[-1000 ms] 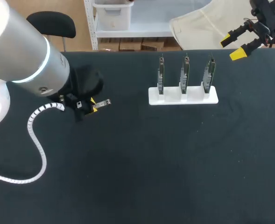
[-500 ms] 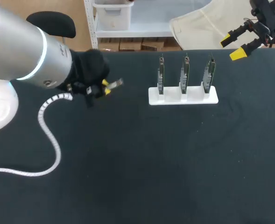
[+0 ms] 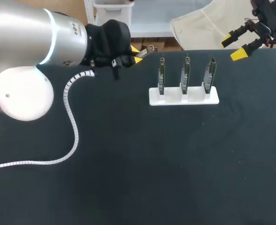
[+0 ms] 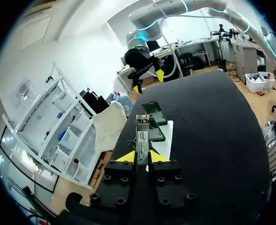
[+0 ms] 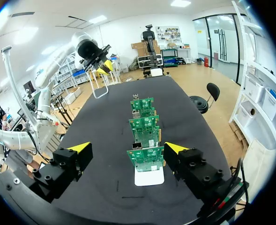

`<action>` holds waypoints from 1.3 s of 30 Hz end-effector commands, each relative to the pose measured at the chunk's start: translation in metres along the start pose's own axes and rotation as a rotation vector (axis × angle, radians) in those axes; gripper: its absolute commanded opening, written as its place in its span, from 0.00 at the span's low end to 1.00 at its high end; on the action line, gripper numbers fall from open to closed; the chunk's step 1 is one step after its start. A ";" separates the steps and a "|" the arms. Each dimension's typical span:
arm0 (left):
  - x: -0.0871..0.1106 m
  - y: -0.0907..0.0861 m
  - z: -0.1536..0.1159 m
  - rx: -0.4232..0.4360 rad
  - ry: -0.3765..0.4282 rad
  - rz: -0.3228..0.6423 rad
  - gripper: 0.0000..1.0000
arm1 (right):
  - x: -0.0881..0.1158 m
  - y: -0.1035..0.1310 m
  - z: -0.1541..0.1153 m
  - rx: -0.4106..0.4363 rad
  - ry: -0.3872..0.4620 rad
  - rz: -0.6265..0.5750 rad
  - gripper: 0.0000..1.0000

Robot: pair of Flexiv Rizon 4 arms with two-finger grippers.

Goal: Pick up the optical module with the left hand, and insert it into the network port with the right hand.

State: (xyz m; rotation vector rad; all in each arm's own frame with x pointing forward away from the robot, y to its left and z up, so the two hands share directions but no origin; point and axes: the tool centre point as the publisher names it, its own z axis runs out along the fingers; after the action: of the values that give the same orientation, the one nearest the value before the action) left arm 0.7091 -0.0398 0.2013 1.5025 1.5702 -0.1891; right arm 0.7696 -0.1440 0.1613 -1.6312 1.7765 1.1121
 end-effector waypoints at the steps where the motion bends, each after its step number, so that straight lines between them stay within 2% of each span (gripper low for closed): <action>1: 0.003 0.000 -0.001 0.005 -0.093 0.003 0.00 | 0.000 0.001 0.000 0.003 0.000 0.000 1.00; 23: 0.003 0.000 -0.001 0.005 -0.093 0.003 0.00 | 0.000 0.001 0.000 0.003 0.000 0.000 1.00; 24: -0.001 0.002 0.003 -0.001 -0.129 0.011 0.00 | 0.000 0.001 0.000 0.003 0.000 0.000 1.00; 32: -0.040 0.022 0.039 0.041 -0.242 0.059 0.00 | 0.000 0.001 0.000 0.003 0.000 0.000 1.00; 39: -0.064 0.026 0.057 0.105 -0.315 0.093 0.00 | 0.000 0.001 0.000 0.003 0.000 0.000 1.00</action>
State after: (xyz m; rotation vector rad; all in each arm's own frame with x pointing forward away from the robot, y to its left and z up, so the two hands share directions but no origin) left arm 0.7340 -0.1044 0.2290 1.5498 1.3212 -0.3657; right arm 0.7696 -0.1440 0.1613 -1.6313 1.7765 1.1120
